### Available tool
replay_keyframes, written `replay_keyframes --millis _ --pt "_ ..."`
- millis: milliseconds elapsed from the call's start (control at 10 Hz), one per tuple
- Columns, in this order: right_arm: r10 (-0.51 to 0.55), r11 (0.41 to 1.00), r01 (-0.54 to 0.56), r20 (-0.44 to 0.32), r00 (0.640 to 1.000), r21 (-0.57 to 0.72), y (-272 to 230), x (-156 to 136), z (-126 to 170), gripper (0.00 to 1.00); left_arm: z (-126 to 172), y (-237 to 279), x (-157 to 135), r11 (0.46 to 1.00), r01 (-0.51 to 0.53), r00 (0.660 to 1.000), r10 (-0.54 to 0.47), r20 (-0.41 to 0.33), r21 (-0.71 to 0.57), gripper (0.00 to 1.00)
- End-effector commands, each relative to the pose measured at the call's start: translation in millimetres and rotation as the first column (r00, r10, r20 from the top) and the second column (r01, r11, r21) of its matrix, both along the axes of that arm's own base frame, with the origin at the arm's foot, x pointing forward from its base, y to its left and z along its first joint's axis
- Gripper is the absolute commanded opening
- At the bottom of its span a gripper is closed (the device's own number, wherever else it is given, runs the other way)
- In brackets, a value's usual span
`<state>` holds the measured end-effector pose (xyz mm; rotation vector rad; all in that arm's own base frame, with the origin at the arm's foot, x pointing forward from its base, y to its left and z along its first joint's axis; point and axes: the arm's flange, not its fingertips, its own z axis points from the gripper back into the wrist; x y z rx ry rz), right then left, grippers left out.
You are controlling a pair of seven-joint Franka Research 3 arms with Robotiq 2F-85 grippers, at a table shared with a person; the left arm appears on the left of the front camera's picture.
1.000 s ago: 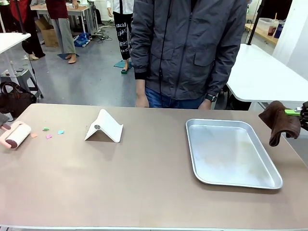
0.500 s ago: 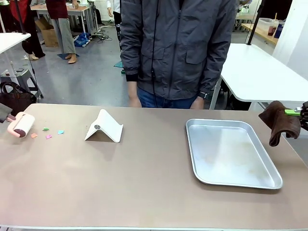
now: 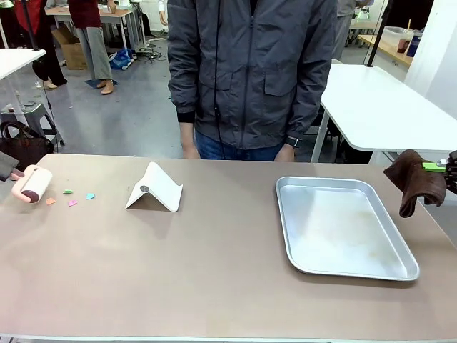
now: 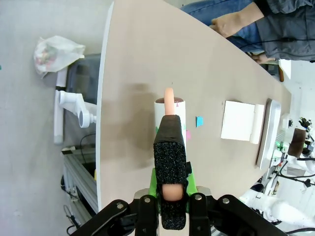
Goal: Clean the surface of the table.
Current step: Clean the area not pointed to by the person.
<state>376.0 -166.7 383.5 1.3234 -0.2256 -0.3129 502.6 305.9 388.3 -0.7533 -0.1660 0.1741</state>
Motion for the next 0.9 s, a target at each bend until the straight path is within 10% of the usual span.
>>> replay_keyframes --millis 0,800 --pt "-0.005 1.0 0.005 0.009 1.0 -0.008 0.3 1.8 2.9 0.11 -5.9 -5.0 -3.1 1.0 -0.01 0.999 0.01 0.032 0.014 0.09" --pt "-0.005 1.0 0.005 0.009 1.0 -0.008 0.3 1.8 2.9 0.11 -16.6 -46.4 -25.6 0.992 0.118 0.992 -0.121 0.047 0.05 0.09"
